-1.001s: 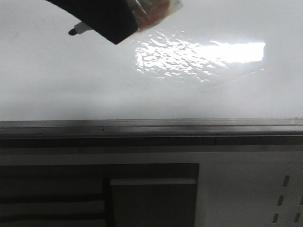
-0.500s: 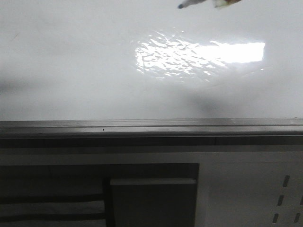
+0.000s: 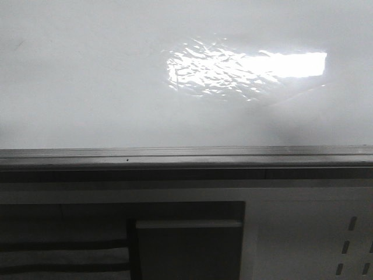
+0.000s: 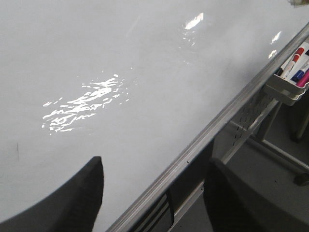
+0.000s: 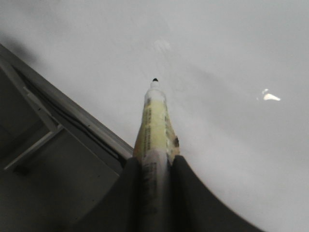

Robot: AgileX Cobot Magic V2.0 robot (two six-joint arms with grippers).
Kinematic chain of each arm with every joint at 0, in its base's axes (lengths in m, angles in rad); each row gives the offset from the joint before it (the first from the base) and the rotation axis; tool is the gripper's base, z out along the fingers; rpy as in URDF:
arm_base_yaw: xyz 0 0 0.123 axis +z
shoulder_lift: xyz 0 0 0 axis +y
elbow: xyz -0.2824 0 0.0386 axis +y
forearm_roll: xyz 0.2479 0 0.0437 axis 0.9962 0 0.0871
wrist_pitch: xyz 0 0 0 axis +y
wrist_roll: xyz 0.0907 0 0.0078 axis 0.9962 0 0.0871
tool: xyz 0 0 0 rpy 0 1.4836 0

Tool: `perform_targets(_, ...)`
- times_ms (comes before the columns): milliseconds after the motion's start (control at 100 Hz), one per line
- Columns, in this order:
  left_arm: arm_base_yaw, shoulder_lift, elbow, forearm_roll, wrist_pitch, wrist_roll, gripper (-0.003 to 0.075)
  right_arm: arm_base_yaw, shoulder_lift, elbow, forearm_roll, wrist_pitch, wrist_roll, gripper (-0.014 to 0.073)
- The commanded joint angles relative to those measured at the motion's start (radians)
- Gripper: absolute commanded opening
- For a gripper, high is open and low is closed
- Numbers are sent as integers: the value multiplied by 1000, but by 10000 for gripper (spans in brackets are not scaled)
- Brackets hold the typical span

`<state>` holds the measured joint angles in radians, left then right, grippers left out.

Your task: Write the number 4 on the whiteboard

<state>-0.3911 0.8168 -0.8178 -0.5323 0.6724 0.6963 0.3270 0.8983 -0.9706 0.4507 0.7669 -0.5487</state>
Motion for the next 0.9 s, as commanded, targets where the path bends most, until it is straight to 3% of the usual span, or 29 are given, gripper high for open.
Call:
perform_targets(0, 6, 2, -26, -40, -70, -10, 420, -5, 71, -111, 34, 95, 6, -36)
perform_targets(110, 6, 1, -26, -40, -70, -10, 420, -4, 138, -85, 97, 43, 6, -36)
perform_targets(500, 6, 3, -26, -40, -91, -10, 420, -4, 298, -83, 93, -159, 6, -36)
perform_targets(780, 6, 3, -26, -40, -125, -10, 420, 10, 394, -83, 80, -124, 6, -36)
perform_targets(890, 6, 3, -26, -35, -129, -10, 420, -43, 356, -83, 35, -78, 16, -36)
